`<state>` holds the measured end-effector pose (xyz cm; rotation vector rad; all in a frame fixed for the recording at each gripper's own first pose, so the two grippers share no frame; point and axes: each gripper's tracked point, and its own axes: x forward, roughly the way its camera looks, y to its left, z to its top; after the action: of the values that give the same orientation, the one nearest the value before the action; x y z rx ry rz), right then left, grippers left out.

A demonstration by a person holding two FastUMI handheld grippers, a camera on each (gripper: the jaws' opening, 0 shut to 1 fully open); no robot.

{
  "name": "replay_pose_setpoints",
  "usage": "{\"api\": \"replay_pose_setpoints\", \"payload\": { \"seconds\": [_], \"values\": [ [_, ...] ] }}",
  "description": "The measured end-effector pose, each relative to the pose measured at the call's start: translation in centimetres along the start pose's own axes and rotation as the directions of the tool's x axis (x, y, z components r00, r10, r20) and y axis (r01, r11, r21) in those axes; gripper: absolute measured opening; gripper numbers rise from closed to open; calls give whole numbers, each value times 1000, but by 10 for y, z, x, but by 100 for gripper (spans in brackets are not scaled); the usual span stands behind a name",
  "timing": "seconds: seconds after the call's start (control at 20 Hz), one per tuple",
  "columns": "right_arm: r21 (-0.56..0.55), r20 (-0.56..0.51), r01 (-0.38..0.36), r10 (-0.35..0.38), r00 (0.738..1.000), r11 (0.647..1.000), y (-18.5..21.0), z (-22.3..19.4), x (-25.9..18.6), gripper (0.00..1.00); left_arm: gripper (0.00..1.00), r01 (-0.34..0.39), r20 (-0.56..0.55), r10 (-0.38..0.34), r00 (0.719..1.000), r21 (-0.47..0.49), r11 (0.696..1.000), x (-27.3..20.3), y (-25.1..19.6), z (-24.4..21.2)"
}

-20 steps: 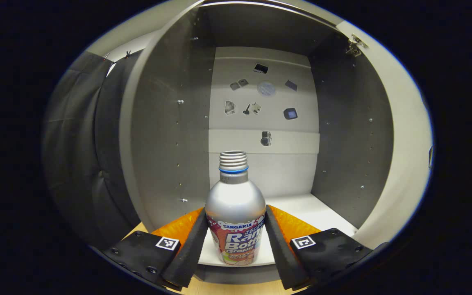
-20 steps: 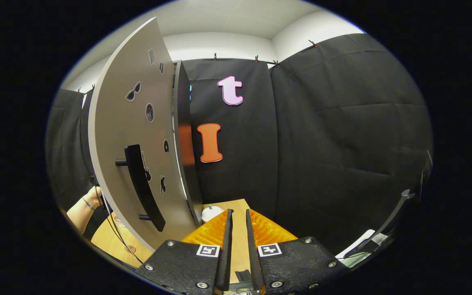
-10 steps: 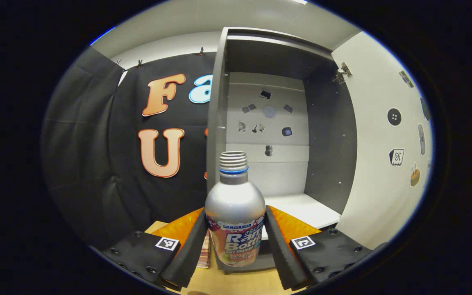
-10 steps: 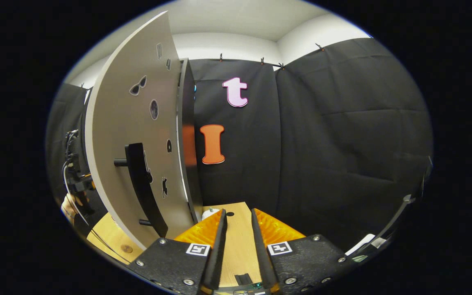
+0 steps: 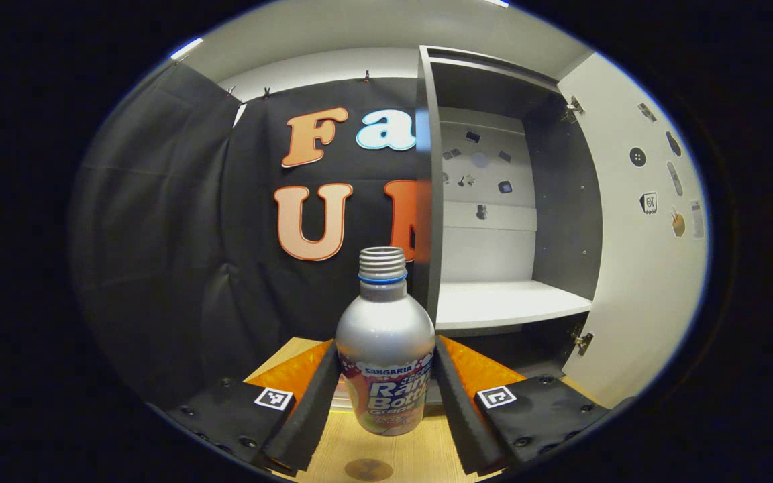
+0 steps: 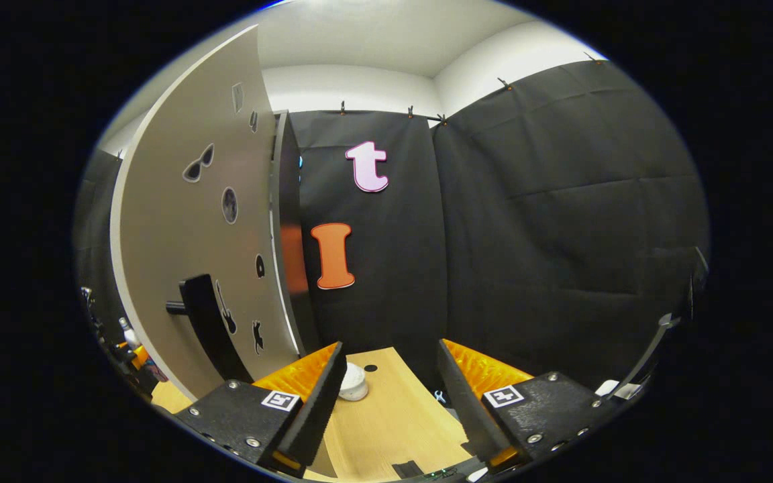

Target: Open the cabinet door with the right hand, grasp the bottle in the cabinet with the left hand and place it on the coaster, then close the cabinet door with the right hand.

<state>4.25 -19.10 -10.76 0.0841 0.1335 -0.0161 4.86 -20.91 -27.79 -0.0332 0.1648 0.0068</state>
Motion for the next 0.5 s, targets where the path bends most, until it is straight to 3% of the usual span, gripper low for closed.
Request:
{"api": "replay_pose_setpoints", "payload": {
  "seconds": [0.05, 0.1, 0.15, 0.2, 0.3, 0.5],
  "values": [
    [-4, -1, 3, -3, 1000, 1000, 1, 1, 1, 82, 87, -3, -9, 3, 1000, -11, 1000, -2, 5, -15],
    [-8, -2, 6, -6, 1000, 1000, 2, 1, 2, 96, 87, -8, -15, 7, 1000, -23, 1000, -5, 9, -28],
    [-13, -3, 8, -9, 1000, 1000, 4, 1, 2, 92, 85, -12, -26, 11, 1000, -30, 999, -5, 14, -43],
    [-19, -4, 12, -12, 1000, 1000, 4, 1, 4, 99, 87, -15, -35, 13, 999, -37, 999, -6, 17, -57],
    [-30, -7, 20, -21, 1000, 999, 3, 2, 4, 93, 85, -19, -62, 15, 998, -56, 998, -8, 22, -84],
    [-47, -14, 37, -37, 999, 998, 2, 2, 8, 93, 87, -36, -114, 26, 993, -89, 995, -7, 27, -132]
  ]
}}
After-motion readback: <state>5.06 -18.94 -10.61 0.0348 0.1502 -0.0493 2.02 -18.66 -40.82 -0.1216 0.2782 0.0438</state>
